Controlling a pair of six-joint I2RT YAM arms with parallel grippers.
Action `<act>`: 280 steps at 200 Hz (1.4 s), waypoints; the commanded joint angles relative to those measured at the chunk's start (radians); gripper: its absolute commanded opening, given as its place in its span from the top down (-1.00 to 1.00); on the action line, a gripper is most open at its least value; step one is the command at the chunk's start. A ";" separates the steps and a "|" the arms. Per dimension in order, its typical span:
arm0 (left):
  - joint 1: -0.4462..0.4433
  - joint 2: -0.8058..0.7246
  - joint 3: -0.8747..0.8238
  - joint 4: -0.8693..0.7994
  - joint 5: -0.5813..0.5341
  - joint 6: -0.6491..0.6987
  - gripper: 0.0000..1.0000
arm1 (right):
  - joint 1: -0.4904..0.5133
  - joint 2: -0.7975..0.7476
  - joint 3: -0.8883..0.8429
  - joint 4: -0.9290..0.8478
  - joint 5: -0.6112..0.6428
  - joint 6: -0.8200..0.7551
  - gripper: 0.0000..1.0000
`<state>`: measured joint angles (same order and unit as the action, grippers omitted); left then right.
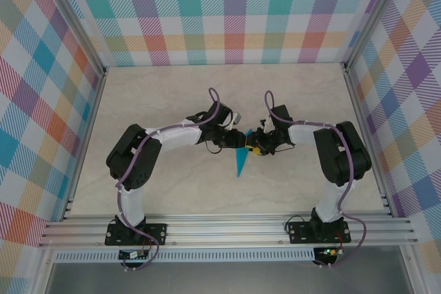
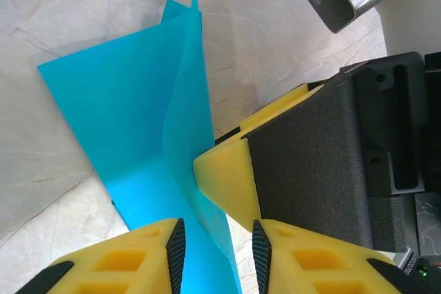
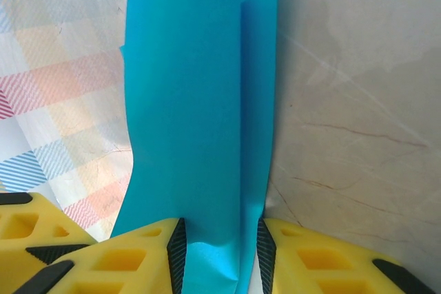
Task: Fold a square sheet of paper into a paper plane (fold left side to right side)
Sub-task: Fold the wing for the fifth time at the center of the table.
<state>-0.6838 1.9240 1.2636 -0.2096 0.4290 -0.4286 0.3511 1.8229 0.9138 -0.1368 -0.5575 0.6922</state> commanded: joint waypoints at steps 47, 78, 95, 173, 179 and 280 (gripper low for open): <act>0.012 0.050 0.042 -0.037 -0.020 0.022 0.46 | 0.008 0.049 -0.001 -0.046 0.053 -0.025 0.28; 0.021 0.023 0.020 -0.031 -0.027 0.015 0.45 | 0.008 0.051 -0.001 -0.048 0.054 -0.025 0.28; 0.032 -0.002 -0.002 -0.017 -0.018 0.004 0.44 | 0.007 0.050 -0.001 -0.048 0.055 -0.025 0.28; 0.074 -0.043 -0.060 0.128 0.112 -0.105 0.21 | 0.007 0.053 0.000 -0.046 0.052 -0.022 0.28; 0.075 -0.038 -0.058 0.134 0.121 -0.110 0.20 | 0.007 0.054 0.000 -0.046 0.052 -0.022 0.28; 0.074 0.052 -0.018 0.121 0.161 -0.127 0.28 | 0.008 0.053 0.000 -0.048 0.051 -0.022 0.28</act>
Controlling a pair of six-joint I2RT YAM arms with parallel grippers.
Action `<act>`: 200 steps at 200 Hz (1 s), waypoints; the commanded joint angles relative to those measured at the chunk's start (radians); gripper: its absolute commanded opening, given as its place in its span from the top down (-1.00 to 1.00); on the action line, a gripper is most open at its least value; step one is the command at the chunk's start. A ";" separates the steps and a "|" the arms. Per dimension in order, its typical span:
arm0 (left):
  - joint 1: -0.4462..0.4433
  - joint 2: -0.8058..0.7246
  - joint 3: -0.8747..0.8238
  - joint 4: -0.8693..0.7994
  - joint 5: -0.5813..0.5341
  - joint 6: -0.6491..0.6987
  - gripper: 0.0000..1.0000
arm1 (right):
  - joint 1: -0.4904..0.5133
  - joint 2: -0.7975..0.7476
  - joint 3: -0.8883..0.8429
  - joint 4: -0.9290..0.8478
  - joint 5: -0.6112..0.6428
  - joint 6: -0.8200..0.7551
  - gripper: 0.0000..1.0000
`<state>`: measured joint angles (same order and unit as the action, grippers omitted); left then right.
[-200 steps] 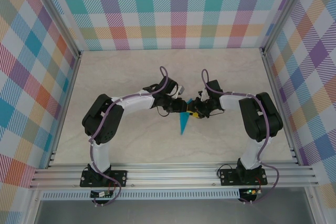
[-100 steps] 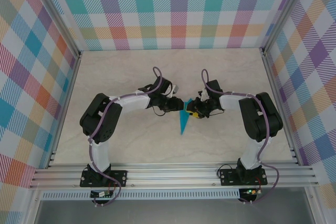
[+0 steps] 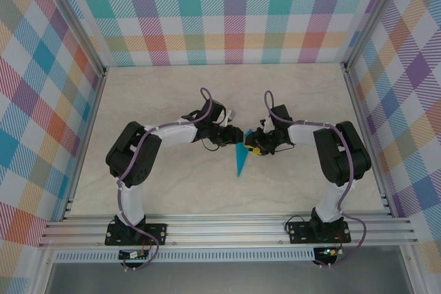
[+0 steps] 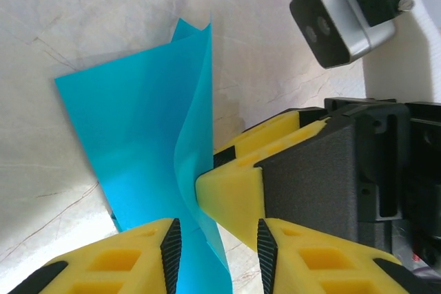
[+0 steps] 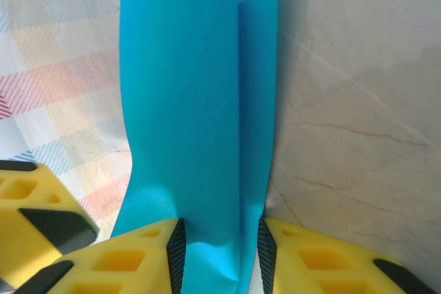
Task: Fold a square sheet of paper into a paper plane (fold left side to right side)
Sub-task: Fold the wing for the fifth time at the center of the table.
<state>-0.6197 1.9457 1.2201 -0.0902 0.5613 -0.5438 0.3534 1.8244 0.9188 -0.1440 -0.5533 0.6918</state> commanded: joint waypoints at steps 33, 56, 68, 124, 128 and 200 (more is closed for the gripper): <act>0.011 0.047 0.030 0.001 0.039 -0.014 0.31 | 0.005 0.052 -0.002 -0.040 0.046 -0.022 0.28; 0.010 0.057 0.034 0.009 0.054 -0.019 0.36 | 0.005 0.053 -0.001 -0.042 0.046 -0.022 0.28; 0.009 0.061 0.037 0.009 0.057 -0.018 0.41 | 0.006 0.053 -0.001 -0.043 0.046 -0.022 0.28; 0.011 0.076 0.058 -0.040 0.007 0.021 0.69 | 0.005 0.045 0.003 -0.061 0.051 -0.035 0.26; 0.011 0.079 0.061 -0.042 0.009 0.023 0.70 | 0.006 0.045 0.003 -0.063 0.052 -0.038 0.26; 0.021 0.127 0.097 -0.071 0.009 0.091 0.78 | 0.004 0.005 -0.004 -0.102 0.086 -0.069 0.20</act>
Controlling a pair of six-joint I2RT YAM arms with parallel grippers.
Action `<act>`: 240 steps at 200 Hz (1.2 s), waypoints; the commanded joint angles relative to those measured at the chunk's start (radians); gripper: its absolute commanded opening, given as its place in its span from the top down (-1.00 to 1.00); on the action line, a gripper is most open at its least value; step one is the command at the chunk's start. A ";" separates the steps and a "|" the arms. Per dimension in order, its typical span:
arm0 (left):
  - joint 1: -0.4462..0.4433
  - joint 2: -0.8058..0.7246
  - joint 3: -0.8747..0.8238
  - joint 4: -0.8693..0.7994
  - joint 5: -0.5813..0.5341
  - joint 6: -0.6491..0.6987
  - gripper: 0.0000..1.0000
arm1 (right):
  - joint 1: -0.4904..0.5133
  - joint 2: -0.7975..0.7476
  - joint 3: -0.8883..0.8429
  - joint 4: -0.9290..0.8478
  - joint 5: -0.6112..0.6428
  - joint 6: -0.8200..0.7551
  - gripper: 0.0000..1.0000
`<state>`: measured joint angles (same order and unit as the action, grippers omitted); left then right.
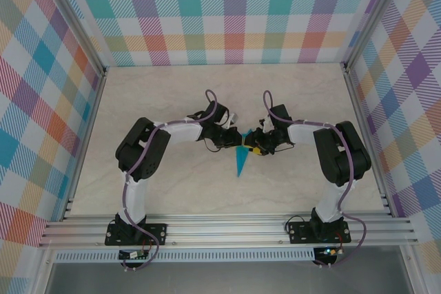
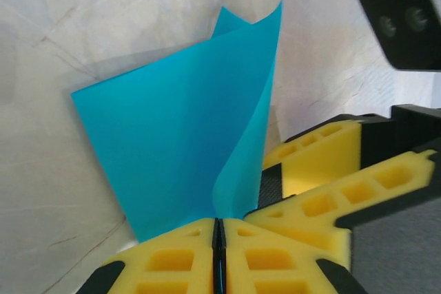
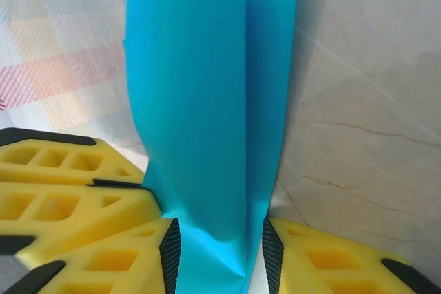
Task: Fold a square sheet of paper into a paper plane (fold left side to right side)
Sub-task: Fold the wing for the fifth time at the center of the table.
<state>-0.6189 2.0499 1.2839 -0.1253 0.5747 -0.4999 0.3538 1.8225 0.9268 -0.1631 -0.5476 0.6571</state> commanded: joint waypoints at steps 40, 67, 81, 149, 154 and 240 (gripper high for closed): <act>0.024 0.053 0.056 -0.043 0.006 0.072 0.79 | 0.004 -0.019 -0.015 -0.116 0.109 -0.052 0.15; 0.027 0.066 0.061 -0.045 0.002 0.078 0.80 | 0.002 -0.048 -0.022 -0.135 0.128 -0.067 0.10; 0.031 0.069 0.061 -0.045 -0.004 0.082 0.81 | 0.000 -0.060 -0.026 -0.136 0.125 -0.068 0.09; 0.038 0.064 0.045 -0.036 0.004 0.091 0.82 | 0.007 -0.170 -0.124 0.021 -0.107 0.001 0.34; 0.037 0.064 0.043 -0.035 0.004 0.091 0.82 | 0.008 -0.179 -0.132 0.040 -0.125 0.013 0.34; 0.036 0.052 0.022 -0.021 0.007 0.091 0.82 | 0.142 -0.227 -0.216 0.248 -0.116 0.217 0.37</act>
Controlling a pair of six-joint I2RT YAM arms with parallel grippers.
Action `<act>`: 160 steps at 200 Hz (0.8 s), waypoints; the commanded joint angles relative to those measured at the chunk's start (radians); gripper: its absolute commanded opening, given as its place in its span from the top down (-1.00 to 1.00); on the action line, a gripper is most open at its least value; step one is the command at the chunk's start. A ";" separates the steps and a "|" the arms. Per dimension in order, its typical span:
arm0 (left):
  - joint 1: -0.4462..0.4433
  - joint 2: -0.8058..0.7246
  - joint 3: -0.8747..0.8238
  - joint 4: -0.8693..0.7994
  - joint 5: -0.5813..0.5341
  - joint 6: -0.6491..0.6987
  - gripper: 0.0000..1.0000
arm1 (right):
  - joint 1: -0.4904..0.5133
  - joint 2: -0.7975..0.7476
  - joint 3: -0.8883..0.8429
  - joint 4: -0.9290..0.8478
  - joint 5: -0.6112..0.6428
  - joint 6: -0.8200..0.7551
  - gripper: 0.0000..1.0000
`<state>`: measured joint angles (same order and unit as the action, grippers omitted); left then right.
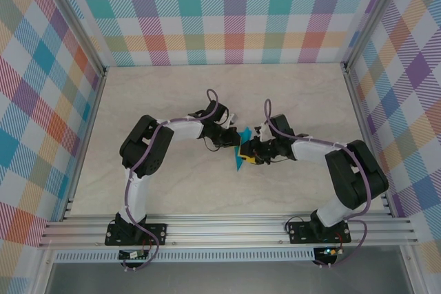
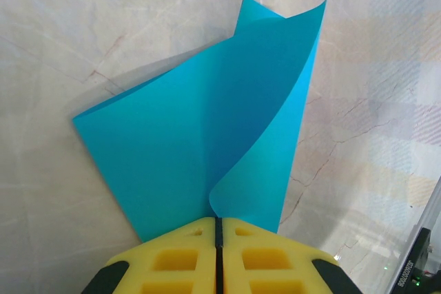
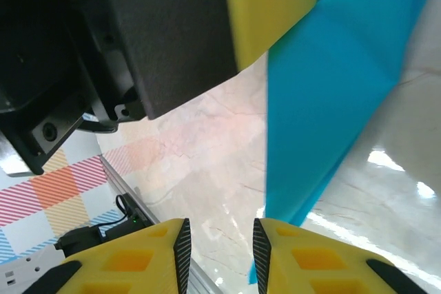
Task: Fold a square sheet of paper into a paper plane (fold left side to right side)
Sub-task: Fold the wing for the fifth time at the center of the table.
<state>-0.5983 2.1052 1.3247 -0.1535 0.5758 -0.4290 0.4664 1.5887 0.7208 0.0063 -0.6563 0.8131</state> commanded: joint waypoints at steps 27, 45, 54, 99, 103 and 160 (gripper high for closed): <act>0.016 -0.002 -0.019 0.009 0.007 0.021 0.82 | 0.042 0.019 -0.017 0.089 0.016 0.070 0.37; 0.017 0.001 -0.018 0.010 0.009 0.020 0.82 | 0.044 0.028 -0.015 0.088 0.026 0.068 0.37; 0.017 0.001 -0.019 0.011 0.009 0.021 0.82 | 0.046 0.030 -0.013 0.081 0.033 0.064 0.37; 0.017 0.003 -0.016 0.014 0.008 0.019 0.82 | 0.059 0.067 -0.001 0.057 0.057 0.058 0.37; 0.017 0.004 -0.016 0.013 0.008 0.020 0.82 | 0.062 0.070 0.001 0.056 0.060 0.058 0.37; 0.020 0.002 -0.016 0.014 0.009 0.022 0.82 | 0.078 0.112 0.007 0.050 0.075 0.059 0.37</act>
<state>-0.5968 2.1052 1.3190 -0.1474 0.5835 -0.4286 0.5327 1.6749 0.7158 0.0658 -0.5941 0.8650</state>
